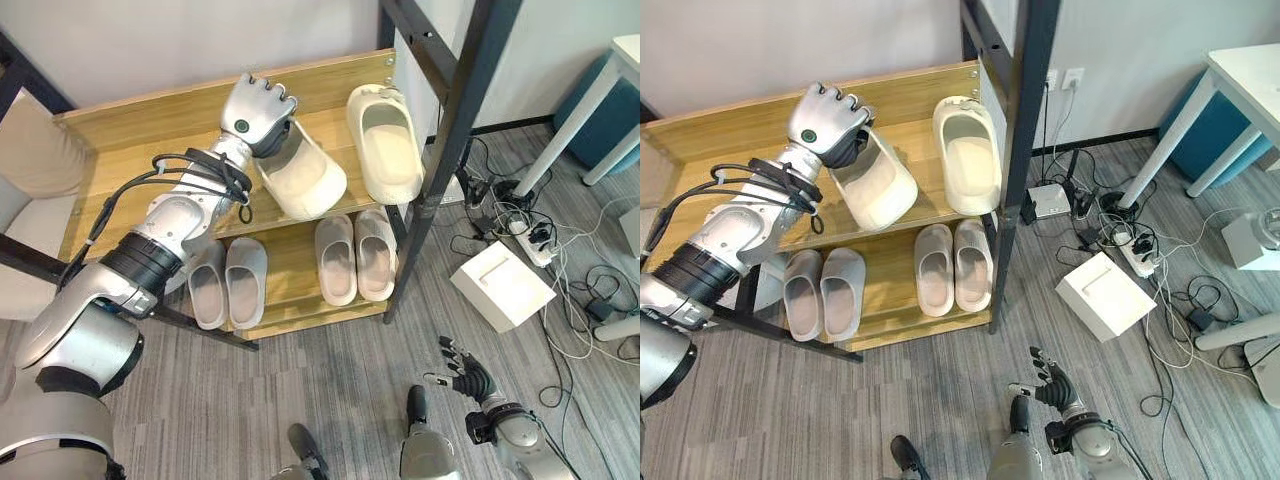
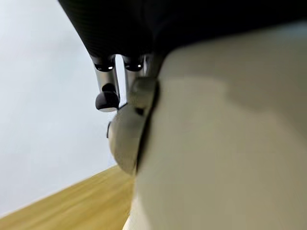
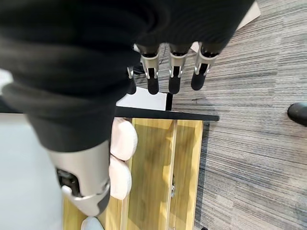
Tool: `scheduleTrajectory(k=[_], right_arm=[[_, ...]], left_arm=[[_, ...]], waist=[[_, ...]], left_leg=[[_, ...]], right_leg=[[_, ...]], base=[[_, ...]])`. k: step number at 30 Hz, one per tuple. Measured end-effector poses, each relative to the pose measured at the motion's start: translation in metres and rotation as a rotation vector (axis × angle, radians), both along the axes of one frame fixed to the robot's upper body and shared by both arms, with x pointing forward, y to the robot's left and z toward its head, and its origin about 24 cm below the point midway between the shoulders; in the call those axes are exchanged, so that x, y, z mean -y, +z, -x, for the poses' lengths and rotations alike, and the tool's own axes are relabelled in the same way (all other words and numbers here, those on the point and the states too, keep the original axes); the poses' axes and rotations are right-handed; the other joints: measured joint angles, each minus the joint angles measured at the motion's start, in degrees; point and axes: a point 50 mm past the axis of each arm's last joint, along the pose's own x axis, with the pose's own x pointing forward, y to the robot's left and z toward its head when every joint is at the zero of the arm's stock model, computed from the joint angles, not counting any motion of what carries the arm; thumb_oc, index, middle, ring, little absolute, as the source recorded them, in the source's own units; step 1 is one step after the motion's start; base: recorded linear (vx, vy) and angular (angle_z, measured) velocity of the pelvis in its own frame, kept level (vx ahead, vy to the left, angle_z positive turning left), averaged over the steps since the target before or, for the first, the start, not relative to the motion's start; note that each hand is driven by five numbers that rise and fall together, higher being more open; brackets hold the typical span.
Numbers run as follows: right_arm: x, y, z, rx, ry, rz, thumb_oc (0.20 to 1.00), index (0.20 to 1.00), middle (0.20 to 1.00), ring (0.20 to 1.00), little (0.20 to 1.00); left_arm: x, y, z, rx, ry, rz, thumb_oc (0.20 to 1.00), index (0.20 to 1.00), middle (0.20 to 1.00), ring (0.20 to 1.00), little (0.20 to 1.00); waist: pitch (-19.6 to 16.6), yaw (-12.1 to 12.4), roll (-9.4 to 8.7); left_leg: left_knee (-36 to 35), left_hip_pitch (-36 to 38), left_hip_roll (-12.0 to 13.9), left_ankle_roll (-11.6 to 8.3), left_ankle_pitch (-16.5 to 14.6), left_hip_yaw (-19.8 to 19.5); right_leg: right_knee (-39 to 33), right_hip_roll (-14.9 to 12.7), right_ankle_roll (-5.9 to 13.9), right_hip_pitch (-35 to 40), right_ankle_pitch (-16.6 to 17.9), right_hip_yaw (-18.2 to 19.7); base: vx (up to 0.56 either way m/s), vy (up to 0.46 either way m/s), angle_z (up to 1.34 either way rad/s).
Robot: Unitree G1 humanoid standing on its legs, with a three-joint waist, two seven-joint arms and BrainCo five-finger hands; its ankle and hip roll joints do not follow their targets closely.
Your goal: Arrange the slippers neatly on the shoe rack.
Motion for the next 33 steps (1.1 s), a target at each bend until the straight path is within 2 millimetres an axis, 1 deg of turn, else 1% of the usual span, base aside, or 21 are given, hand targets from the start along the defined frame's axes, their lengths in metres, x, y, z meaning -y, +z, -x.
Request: scheduleTrajectory(k=[1,2,3,7,9,13,17,18,21,22,23,25,29,31,32,33], right_arm=[[0.001,0.000,0.000,0.000,0.001,0.005,1.000,1.000,1.000,1.000,1.000],[0.006,0.000,0.003,-0.008,-0.001,0.020,1.000,1.000,1.000,1.000,1.000],[0.011,-0.001,0.007,-0.024,-0.004,0.036,1.000,1.000,1.000,1.000,1.000],[0.015,-0.004,0.014,-0.041,-0.014,0.043,1.000,1.000,1.000,1.000,1.000],[0.016,-0.006,0.018,-0.053,-0.026,0.031,1.000,1.000,1.000,1.000,1.000],[0.018,-0.007,0.021,-0.060,-0.029,0.032,1.000,1.000,1.000,1.000,1.000],[0.027,-0.015,0.032,-0.091,-0.072,0.023,1.000,1.000,1.000,1.000,1.000],[0.027,-0.015,0.033,-0.094,-0.072,0.019,1.000,1.000,1.000,1.000,1.000],[0.026,-0.016,0.037,-0.102,-0.082,0.002,1.000,1.000,1.000,1.000,1.000],[0.026,-0.017,0.037,-0.103,-0.081,-0.001,1.000,1.000,1.000,1.000,1.000],[0.025,-0.016,0.036,-0.102,-0.076,-0.004,1.000,1.000,1.000,1.000,1.000],[0.024,-0.017,0.036,-0.102,-0.075,-0.007,1.000,1.000,1.000,1.000,1.000],[0.018,-0.018,0.035,-0.096,-0.076,-0.029,1.000,1.000,1.000,1.000,1.000],[0.018,-0.018,0.036,-0.099,-0.079,-0.031,1.000,1.000,1.000,1.000,1.000],[0.018,-0.018,0.036,-0.099,-0.080,-0.030,1.000,1.000,1.000,1.000,1.000],[0.018,-0.018,0.035,-0.096,-0.080,-0.031,1.000,1.000,1.000,1.000,1.000]], left_arm=[[-0.002,-0.002,-0.001,-0.008,0.012,-0.003,0.200,0.200,0.200,0.200,0.200],[0.000,-0.001,-0.002,-0.004,0.009,-0.007,0.200,0.200,0.200,0.200,0.200],[0.000,-0.002,-0.002,-0.007,0.009,-0.016,0.200,0.200,0.200,0.200,0.200],[0.002,-0.007,-0.003,-0.002,0.015,-0.076,0.200,0.200,0.200,0.200,0.200],[0.001,-0.008,-0.003,0.014,0.020,-0.112,0.200,0.200,0.200,0.200,0.200],[-0.010,-0.017,-0.004,0.012,0.052,-0.235,0.200,0.200,0.200,0.200,0.200],[-0.010,-0.019,-0.003,0.041,0.045,-0.276,0.200,0.200,0.200,0.200,0.200],[-0.013,-0.020,-0.005,0.035,0.060,-0.277,0.200,0.200,0.200,0.200,0.200],[-0.024,-0.021,-0.007,0.027,0.098,-0.284,0.200,0.200,0.200,0.200,0.200],[-0.027,-0.018,-0.006,0.039,0.103,-0.288,0.200,0.200,0.200,0.200,0.200],[-0.031,-0.012,-0.005,0.068,0.114,-0.290,0.200,0.200,0.200,0.200,0.200],[-0.032,-0.010,-0.005,0.086,0.115,-0.283,0.200,0.200,0.200,0.200,0.200],[-0.031,0.000,-0.003,0.147,0.106,-0.255,0.200,0.200,0.200,0.200,0.200],[-0.030,0.002,-0.003,0.155,0.102,-0.254,0.200,0.200,0.200,0.200,0.200],[-0.029,0.004,-0.003,0.162,0.100,-0.253,0.297,0.297,0.297,0.297,0.297],[-0.028,0.008,-0.002,0.179,0.098,-0.251,0.479,0.479,0.479,0.479,0.479]], waist=[[-0.17,-0.44,0.62],[-0.13,-1.08,1.79],[-0.18,-1.36,2.25],[-0.24,-2.21,2.35],[-0.23,-2.29,2.33],[-0.24,-2.31,2.33],[-0.26,-1.96,2.25],[-0.28,-2.03,2.19],[-0.30,-2.07,2.02],[-0.35,-2.11,1.94],[-0.39,-2.09,1.73],[-0.45,-2.01,1.25],[-0.46,-2.11,-0.56],[-0.54,-2.28,-0.88],[-0.50,-2.28,-0.95],[-0.48,-2.21,-1.03]], left_leg=[[-0.01,0.08,0.02,-0.01,-0.01,0.18],[-0.01,0.11,0.06,-0.02,-0.02,0.28],[-0.02,0.57,0.06,-0.02,-0.02,0.46],[-0.05,0.87,0.09,-0.30,-0.28,0.58],[-0.15,0.87,0.10,-0.44,-0.45,0.83],[-0.43,0.86,0.10,-0.43,-0.48,1.75],[-0.43,0.67,0.10,-0.42,-0.48,1.46],[-0.43,0.62,0.10,-0.42,-0.48,1.46],[-0.43,0.52,0.03,-0.42,-0.48,1.49],[-0.43,0.25,0.03,-0.42,-0.48,1.48],[-0.39,-0.42,0.03,-0.40,-0.45,1.48],[-0.08,-0.57,-0.01,-0.39,-0.44,1.35],[-0.06,-1.68,-0.02,-0.29,-0.34,1.24],[-0.05,-1.69,-0.08,-0.28,-0.36,1.29],[-0.05,-1.77,-0.09,-0.28,-0.36,1.32],[-0.06,-2.08,-0.09,-0.28,-0.35,1.39]], right_leg=[[0.00,0.00,0.00,-0.13,0.00,0.15],[0.01,0.09,-0.06,-0.33,0.06,0.48],[0.01,0.15,-0.20,-0.47,0.18,1.38],[0.00,0.21,-0.24,-0.63,0.35,2.14],[-0.01,0.20,-0.10,-0.90,0.38,2.56],[0.00,0.14,0.21,-1.59,0.56,3.44],[0.00,0.12,0.02,-1.58,0.77,3.19],[0.00,0.12,-0.33,-1.62,1.03,3.18],[0.01,0.14,-0.38,-1.70,1.08,3.09],[0.01,0.17,-0.39,-1.97,1.09,3.08],[0.02,0.19,-0.43,-2.63,1.39,3.10],[0.02,0.18,-0.43,-2.69,1.40,3.00],[0.02,0.15,-0.49,-3.79,1.51,2.91],[0.02,0.11,-0.49,-3.81,1.51,2.94],[0.02,0.10,-0.48,-3.92,1.51,2.95],[0.02,0.10,-0.47,-4.29,1.53,3.01]], base=[[0.02,-0.030,-0.25],[0.02,-0.041,-0.28],[0.01,-0.039,-0.26],[0.01,-0.026,-0.11],[0.02,-0.010,-0.10],[0.01,-0.007,-0.10],[0.01,0.004,0.03],[0.00,0.000,0.00],[0.00,0.000,0.00],[0.00,0.000,0.00],[0.00,0.000,0.00],[-0.01,0.021,0.04],[0.00,0.000,0.00],[0.00,0.000,0.00],[0.00,0.000,0.00],[0.00,0.000,0.00]])
